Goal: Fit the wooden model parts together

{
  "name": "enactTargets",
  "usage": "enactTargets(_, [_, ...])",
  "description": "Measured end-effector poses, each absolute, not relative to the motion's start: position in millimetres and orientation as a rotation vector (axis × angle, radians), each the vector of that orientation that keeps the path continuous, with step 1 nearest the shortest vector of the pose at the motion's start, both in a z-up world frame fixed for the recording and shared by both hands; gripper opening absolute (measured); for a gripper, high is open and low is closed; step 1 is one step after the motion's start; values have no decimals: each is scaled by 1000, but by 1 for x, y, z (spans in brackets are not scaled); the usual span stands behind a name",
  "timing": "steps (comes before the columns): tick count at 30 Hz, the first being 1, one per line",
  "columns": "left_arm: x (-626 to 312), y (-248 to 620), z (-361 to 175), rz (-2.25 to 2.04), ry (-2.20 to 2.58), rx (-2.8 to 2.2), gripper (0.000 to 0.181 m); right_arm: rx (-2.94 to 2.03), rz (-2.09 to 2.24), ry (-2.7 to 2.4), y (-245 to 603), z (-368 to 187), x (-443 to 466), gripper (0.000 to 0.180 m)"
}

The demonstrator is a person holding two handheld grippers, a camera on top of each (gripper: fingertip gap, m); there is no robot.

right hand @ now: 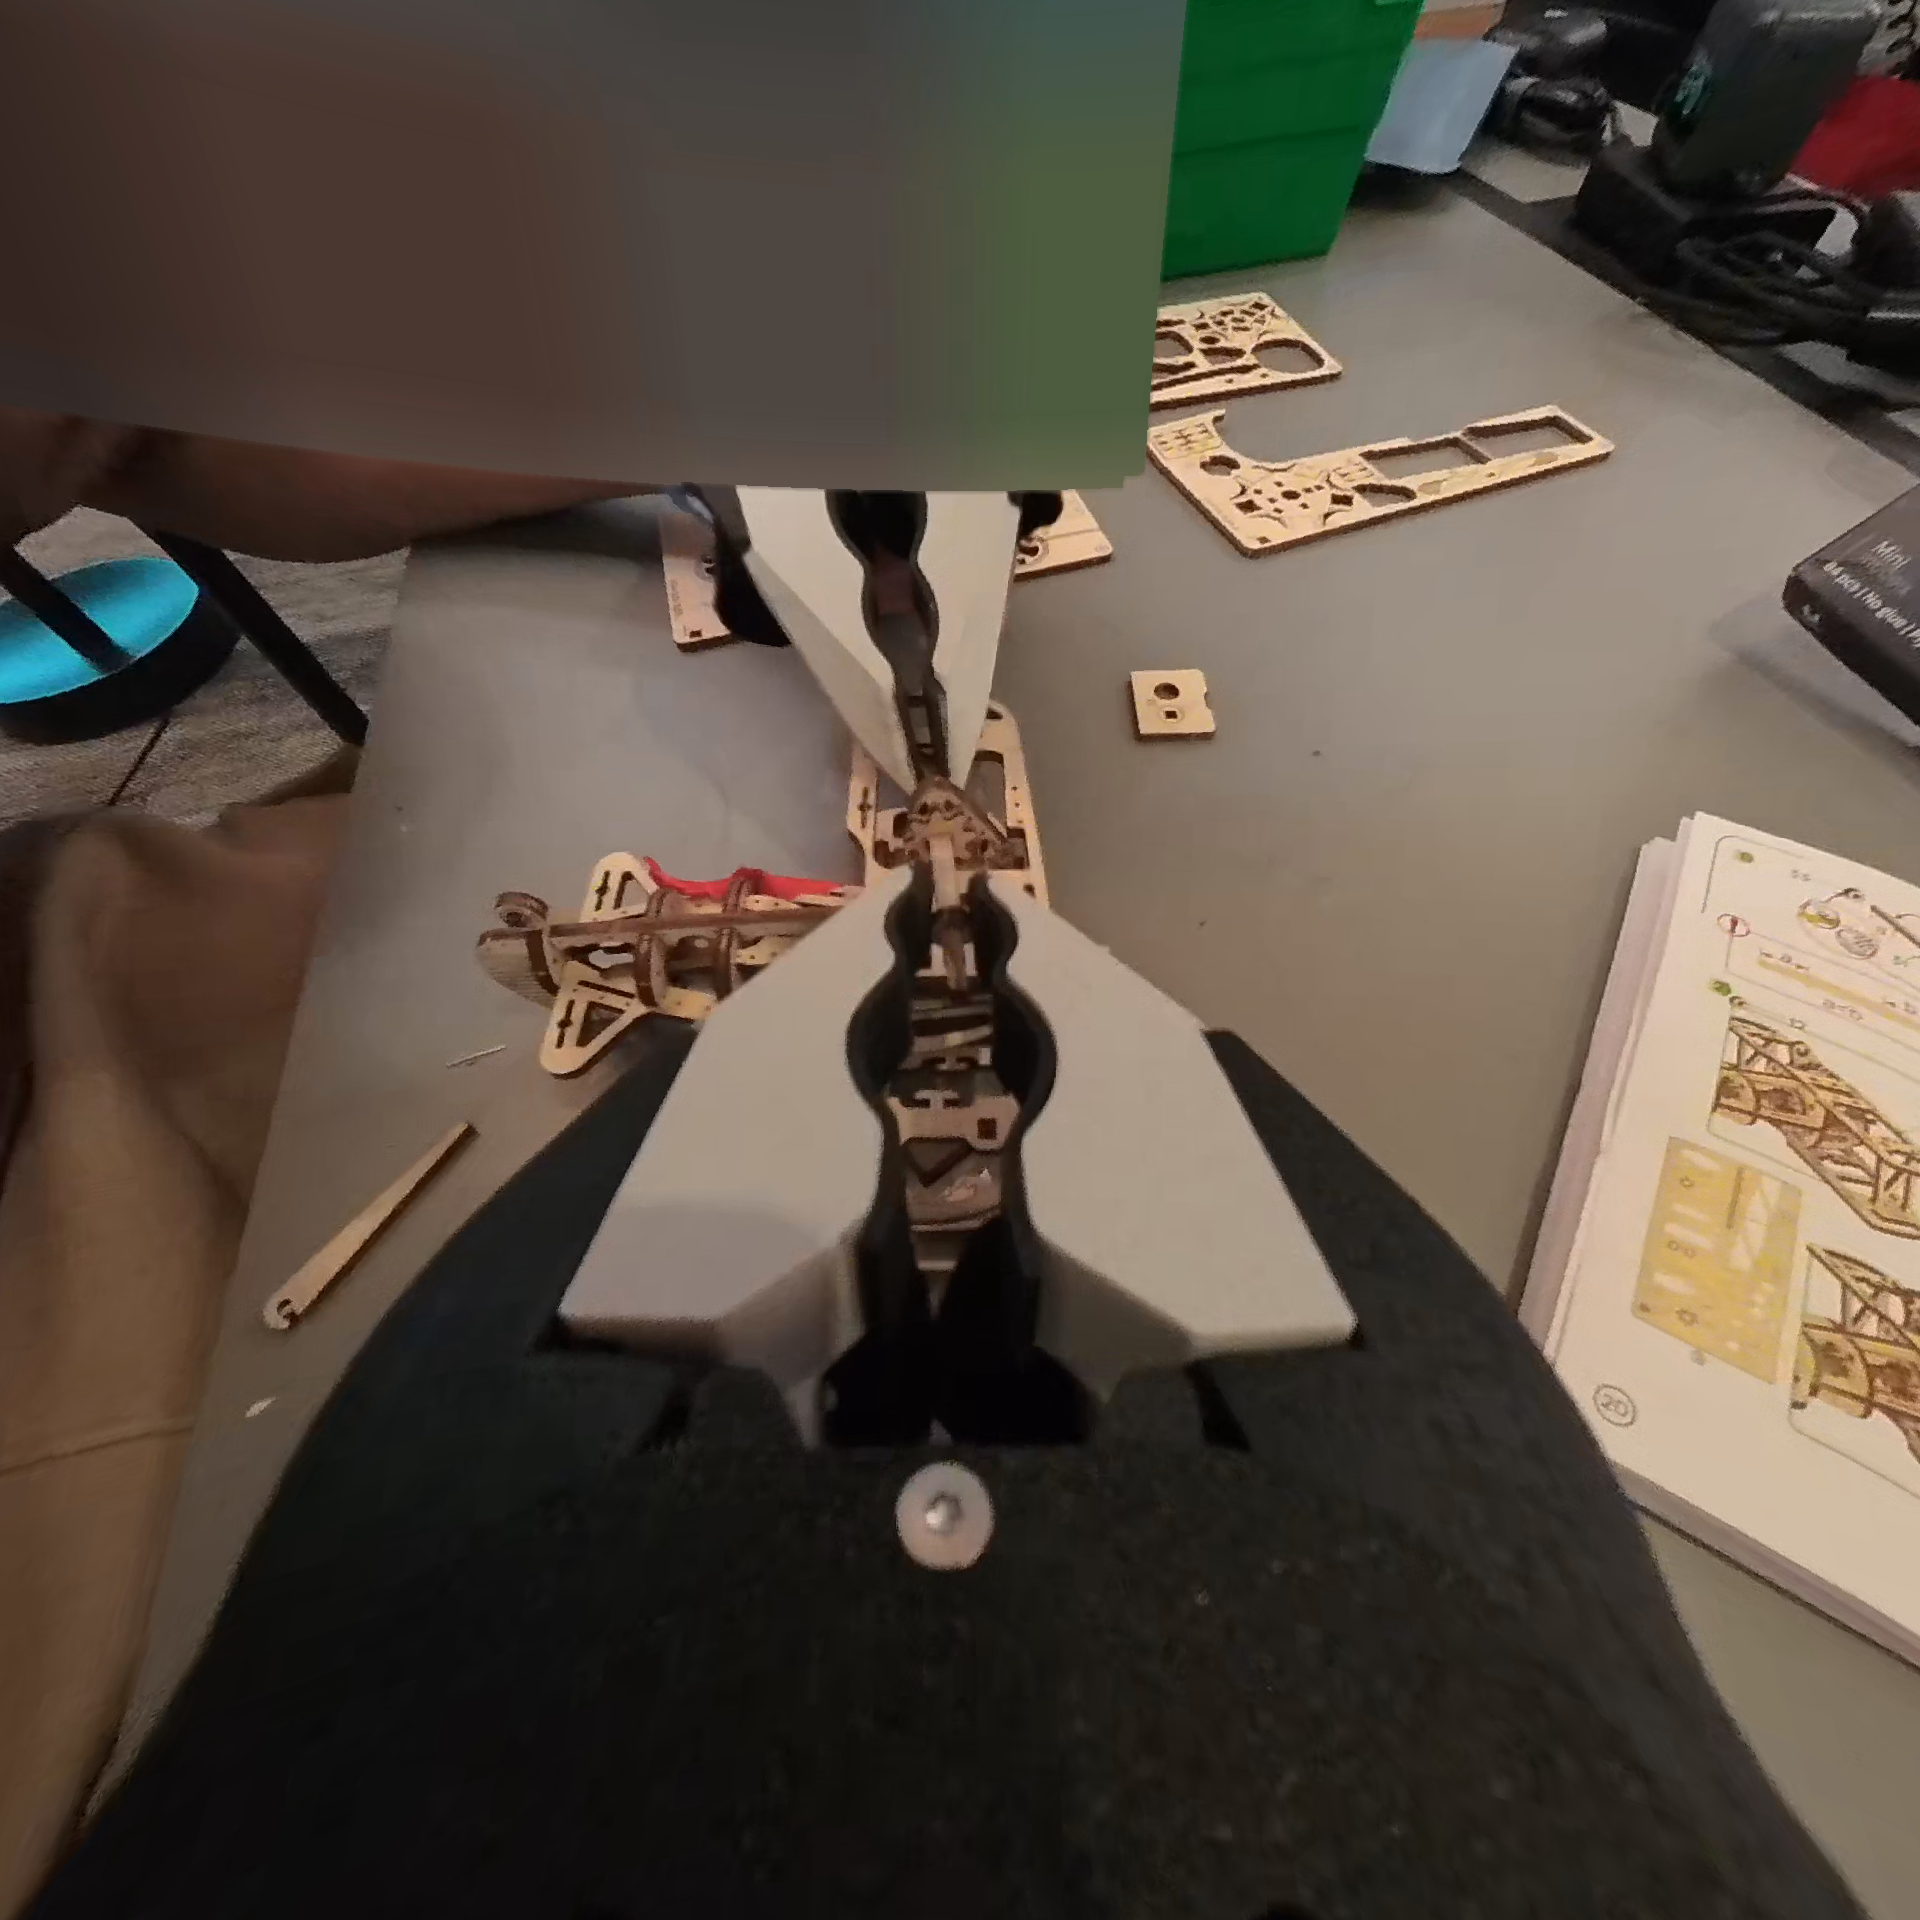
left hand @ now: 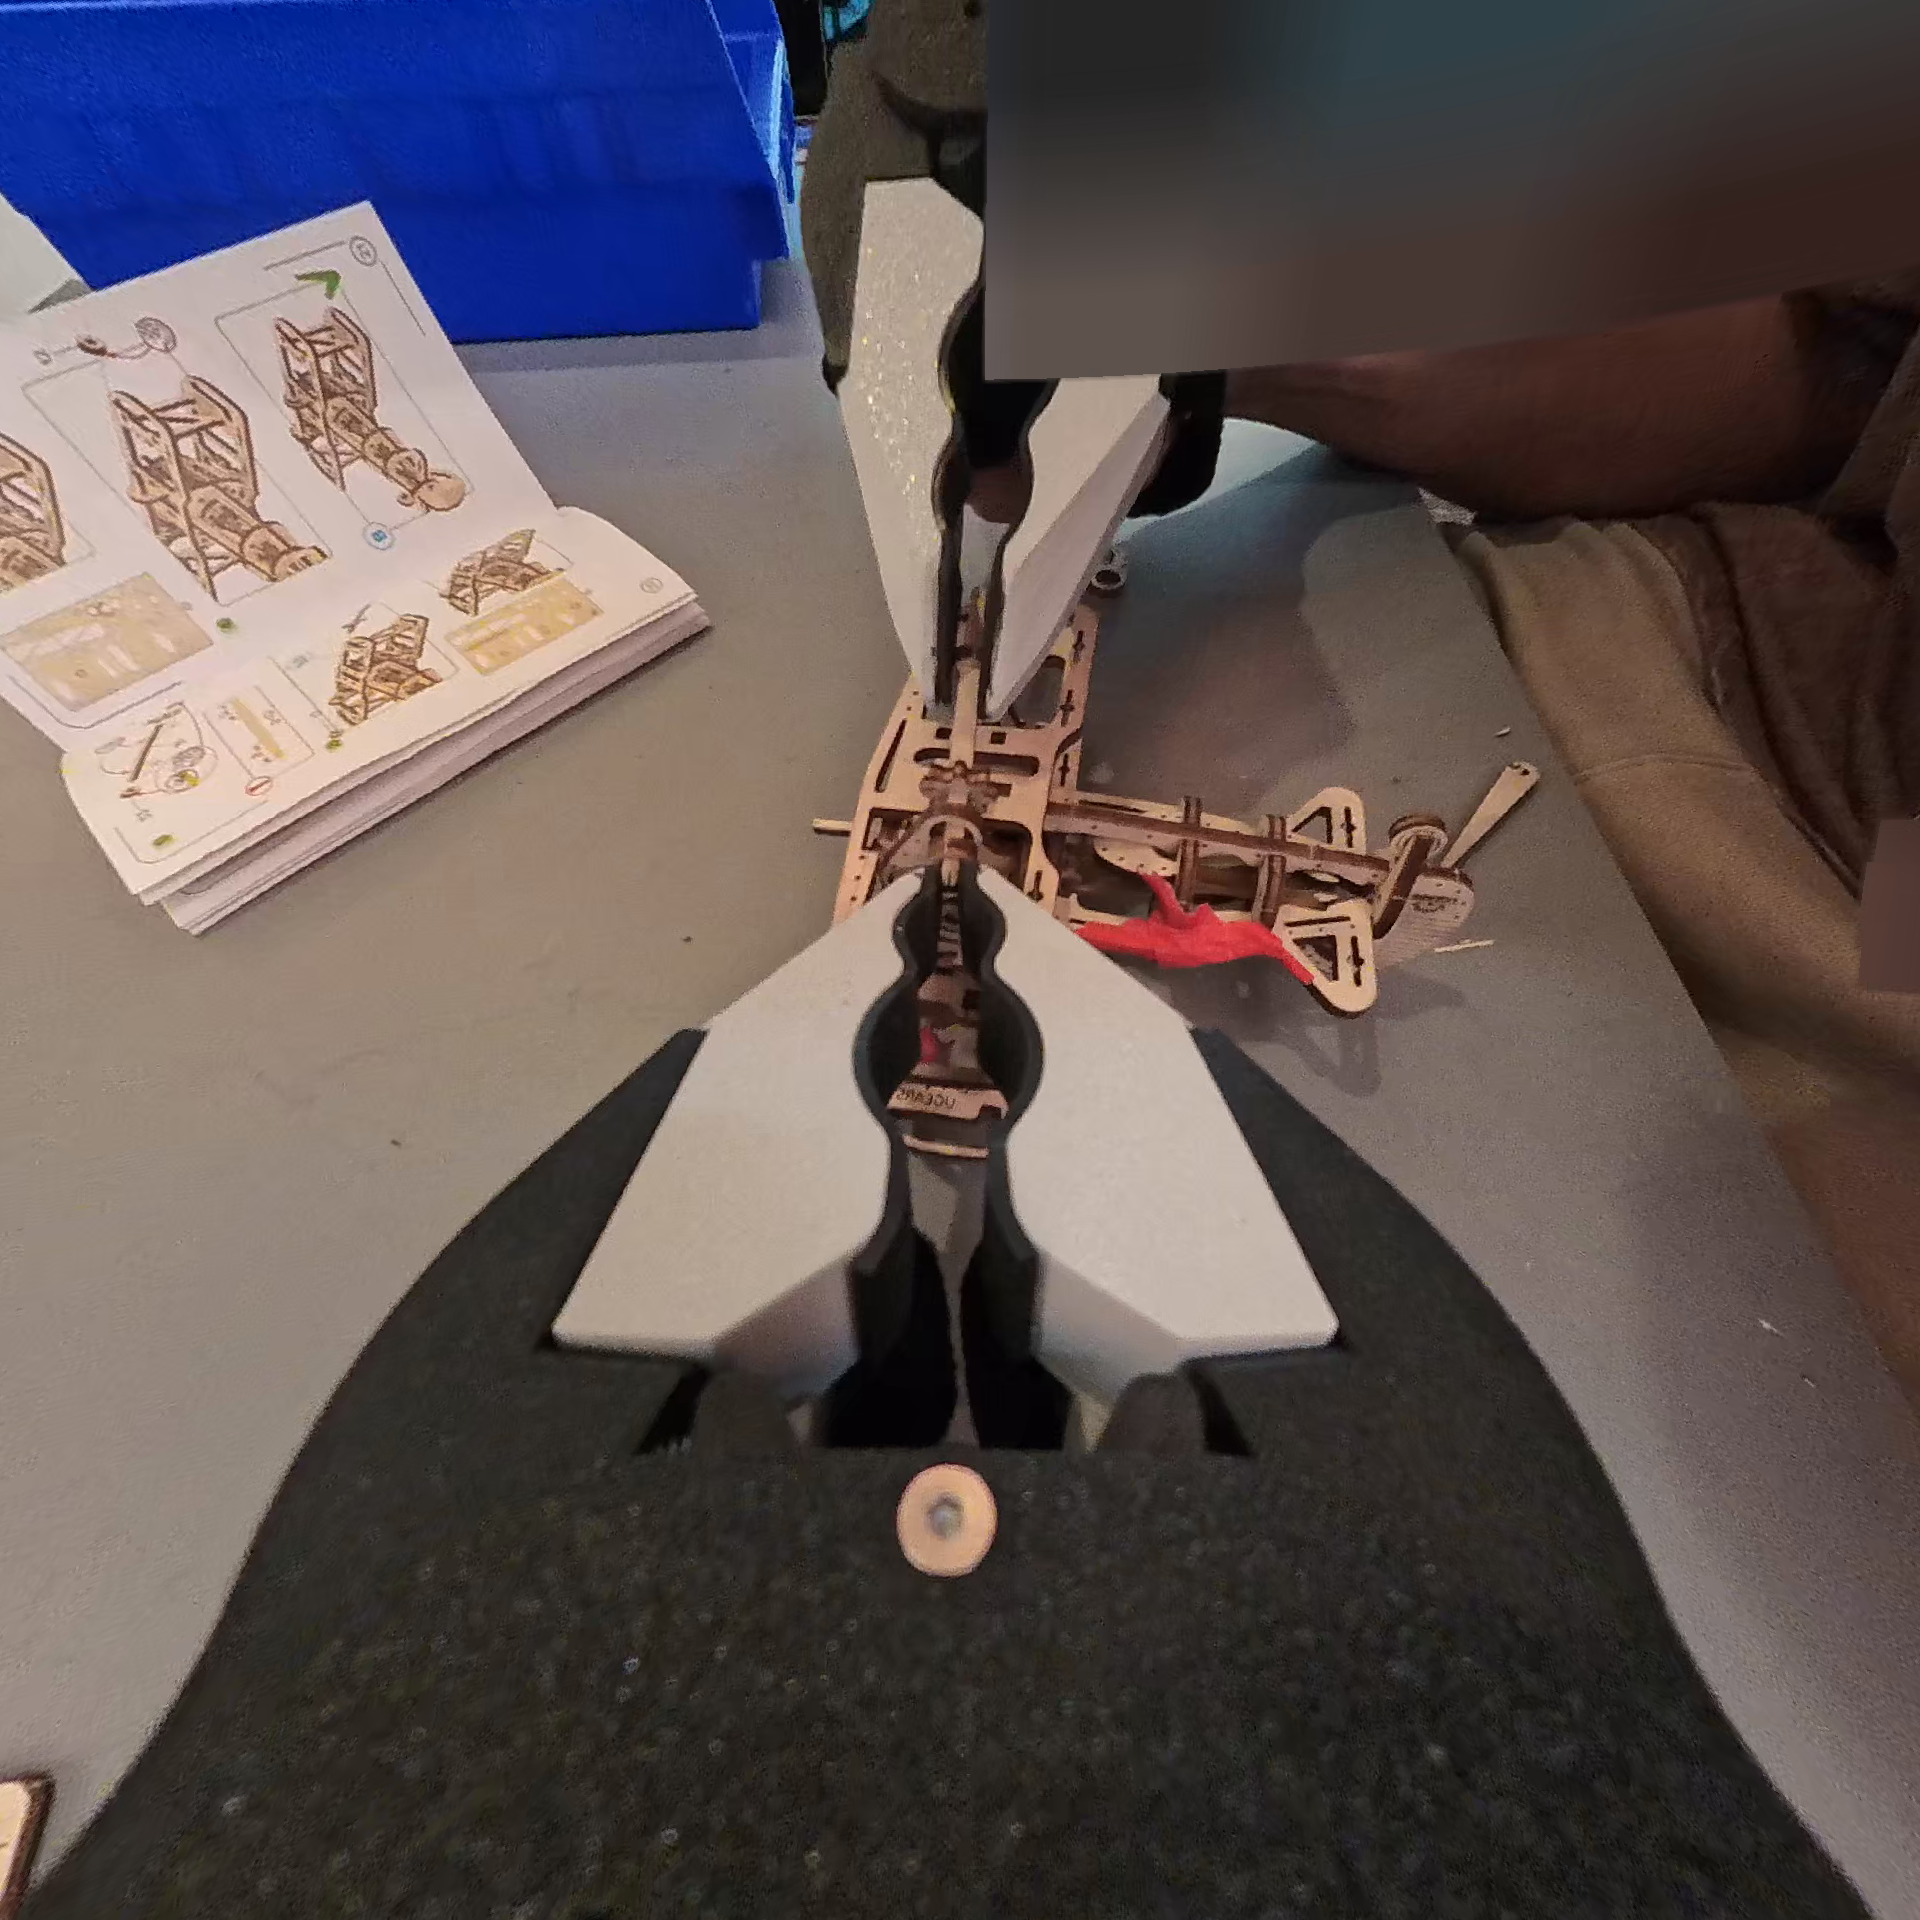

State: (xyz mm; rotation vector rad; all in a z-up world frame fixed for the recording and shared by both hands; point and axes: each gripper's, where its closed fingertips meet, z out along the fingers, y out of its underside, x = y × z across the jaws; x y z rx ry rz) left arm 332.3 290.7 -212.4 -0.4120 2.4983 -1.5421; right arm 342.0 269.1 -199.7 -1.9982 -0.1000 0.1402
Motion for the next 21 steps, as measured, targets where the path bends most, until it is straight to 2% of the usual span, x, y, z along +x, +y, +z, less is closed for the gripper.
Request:
enactTargets(16, [328, 291, -203, -1673, 2504, -418, 0, -1990, 139, -162, 271, -194, 336, 20])
enactTargets(19, [326, 291, -202, -1695, 2517, -409, 0, -2037, 154, -172, 272, -202, 334, 15])
enactTargets(21, [325, 291, -200, -1715, 2519, -406, 0, -2042, 137, -180, 274, -201, 333, 5])
